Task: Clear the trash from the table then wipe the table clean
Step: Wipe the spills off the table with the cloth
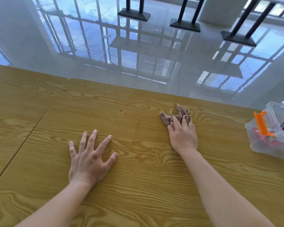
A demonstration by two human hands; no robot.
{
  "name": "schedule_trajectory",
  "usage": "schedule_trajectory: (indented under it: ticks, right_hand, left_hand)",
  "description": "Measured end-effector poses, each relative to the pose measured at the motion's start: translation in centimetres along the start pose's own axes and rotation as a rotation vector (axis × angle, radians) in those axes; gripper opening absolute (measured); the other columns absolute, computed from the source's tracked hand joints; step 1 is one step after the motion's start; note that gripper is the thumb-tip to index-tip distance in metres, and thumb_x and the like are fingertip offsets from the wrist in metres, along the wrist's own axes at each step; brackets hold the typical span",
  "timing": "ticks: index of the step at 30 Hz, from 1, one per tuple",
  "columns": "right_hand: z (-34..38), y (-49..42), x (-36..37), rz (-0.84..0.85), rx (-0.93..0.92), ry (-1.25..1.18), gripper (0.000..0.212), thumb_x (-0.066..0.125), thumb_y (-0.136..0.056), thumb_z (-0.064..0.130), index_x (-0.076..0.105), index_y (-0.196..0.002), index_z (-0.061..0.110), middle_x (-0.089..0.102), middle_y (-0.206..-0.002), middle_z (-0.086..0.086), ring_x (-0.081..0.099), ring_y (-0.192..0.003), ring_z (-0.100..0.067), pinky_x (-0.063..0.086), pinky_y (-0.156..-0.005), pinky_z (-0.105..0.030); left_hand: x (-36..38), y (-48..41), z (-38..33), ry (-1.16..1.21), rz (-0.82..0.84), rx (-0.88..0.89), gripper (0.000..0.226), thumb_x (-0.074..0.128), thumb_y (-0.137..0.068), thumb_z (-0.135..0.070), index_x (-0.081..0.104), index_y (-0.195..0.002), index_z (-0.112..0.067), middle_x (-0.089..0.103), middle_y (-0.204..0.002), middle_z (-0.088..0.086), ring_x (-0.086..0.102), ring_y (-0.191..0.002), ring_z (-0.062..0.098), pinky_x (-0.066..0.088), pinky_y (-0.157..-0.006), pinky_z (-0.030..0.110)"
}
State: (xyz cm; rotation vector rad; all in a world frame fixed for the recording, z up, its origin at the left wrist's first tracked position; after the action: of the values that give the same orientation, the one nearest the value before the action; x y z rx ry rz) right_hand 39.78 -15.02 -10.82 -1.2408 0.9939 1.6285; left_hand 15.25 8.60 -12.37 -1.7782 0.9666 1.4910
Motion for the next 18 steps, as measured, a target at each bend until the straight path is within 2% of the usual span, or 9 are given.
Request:
schedule_trajectory:
  ticks: [3, 6, 8, 10, 12, 15, 16, 18]
  right_hand:
    - [2.1, -1.3, 0.2, 0.023, 0.052, -0.045, 0.052, 0.023, -0.102, 0.054, 0.022, -0.152, 0.041, 0.010, -0.165, -0.007, 0.000, -0.151, -0.036, 0.002, -0.123, -0.048]
    - [6.1, 1.3, 1.1, 0.035, -0.248, -0.025, 0.050, 0.023, -0.101, 0.056, 0.021, -0.150, 0.047, 0.002, -0.165, 0.001, -0.006, -0.150, -0.035, 0.000, -0.122, -0.050]
    - [7.4, 5.0, 2.0, 0.035, -0.484, -0.015, 0.051, 0.024, -0.100, 0.059, 0.022, -0.149, 0.046, 0.009, -0.165, 0.002, -0.004, -0.151, -0.029, 0.003, -0.122, -0.046]
    - [6.6, 7.0, 2.3, 0.051, -0.585, 0.021, 0.055, 0.023, -0.100, 0.059, 0.025, -0.151, 0.040, 0.021, -0.163, 0.001, 0.002, -0.152, -0.021, 0.006, -0.123, -0.039]
    - [5.2, 4.8, 1.8, 0.025, -0.485, 0.046, 0.057, 0.023, -0.101, 0.057, 0.026, -0.152, 0.034, 0.023, -0.162, -0.001, 0.004, -0.152, -0.020, 0.007, -0.123, -0.038]
    - [6.3, -0.3, 0.9, 0.062, -0.162, -0.028, 0.055, 0.025, -0.102, 0.053, 0.023, -0.154, 0.035, 0.012, -0.165, -0.004, -0.001, -0.152, -0.027, 0.004, -0.123, -0.044]
    - [7.7, -1.1, 1.1, 0.078, -0.118, -0.045, 0.053, 0.024, -0.103, 0.052, 0.021, -0.154, 0.037, 0.009, -0.165, -0.004, -0.003, -0.152, -0.030, 0.002, -0.123, -0.045]
    - [10.6, -0.3, 1.8, 0.086, -0.196, -0.056, 0.053, 0.024, -0.102, 0.054, 0.020, -0.153, 0.041, 0.007, -0.166, -0.004, -0.006, -0.151, -0.031, -0.001, -0.123, -0.045]
  left_hand:
    - [0.1, 0.0, 0.1, 0.002, 0.003, -0.002, 0.074, 0.015, -0.081, -0.087, 0.022, -0.147, -0.055, 0.017, -0.164, 0.001, 0.004, -0.152, 0.027, 0.004, -0.116, 0.066]
    - [-0.1, 0.1, 0.0, 0.005, 0.006, -0.008, 0.074, 0.014, -0.081, -0.087, 0.021, -0.147, -0.055, 0.015, -0.164, 0.001, 0.003, -0.152, 0.026, 0.003, -0.117, 0.065]
    - [-0.3, 0.1, -0.1, 0.004, 0.006, -0.010, 0.074, 0.014, -0.081, -0.086, 0.022, -0.147, -0.055, 0.015, -0.164, 0.000, 0.003, -0.152, 0.026, 0.003, -0.117, 0.065]
    - [-0.3, 0.1, -0.1, 0.008, 0.010, -0.009, 0.072, 0.018, -0.082, -0.084, 0.024, -0.147, -0.054, 0.017, -0.164, 0.000, 0.004, -0.152, 0.026, 0.003, -0.117, 0.064]
    - [-0.4, 0.1, -0.1, 0.019, 0.005, -0.015, 0.069, 0.023, -0.084, -0.081, 0.027, -0.146, -0.053, 0.019, -0.163, 0.000, 0.006, -0.152, 0.025, 0.004, -0.117, 0.064]
    - [-0.5, 0.2, -0.2, 0.042, -0.006, -0.019, 0.063, 0.026, -0.087, -0.072, 0.033, -0.145, -0.050, 0.023, -0.163, 0.001, 0.009, -0.152, 0.025, 0.005, -0.118, 0.064]
    - [-0.6, 0.2, -0.2, 0.047, -0.011, -0.023, 0.061, 0.026, -0.088, -0.069, 0.035, -0.145, -0.049, 0.024, -0.162, 0.001, 0.010, -0.152, 0.025, 0.005, -0.118, 0.063]
    - [-0.7, 0.2, 0.0, 0.054, -0.016, -0.048, 0.061, 0.025, -0.089, -0.065, 0.037, -0.145, -0.045, 0.025, -0.162, 0.004, 0.011, -0.151, 0.025, 0.006, -0.119, 0.061]
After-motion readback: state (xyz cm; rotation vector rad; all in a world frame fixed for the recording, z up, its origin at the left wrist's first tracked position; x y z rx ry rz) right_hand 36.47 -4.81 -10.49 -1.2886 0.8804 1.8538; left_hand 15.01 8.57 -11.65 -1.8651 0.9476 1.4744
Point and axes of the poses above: each hand's wrist, its own y-axis away from the middle knuckle, its own x-axis out of the palm, z = x × y, the point moved 6 cm from there along -y, towards the middle knuckle
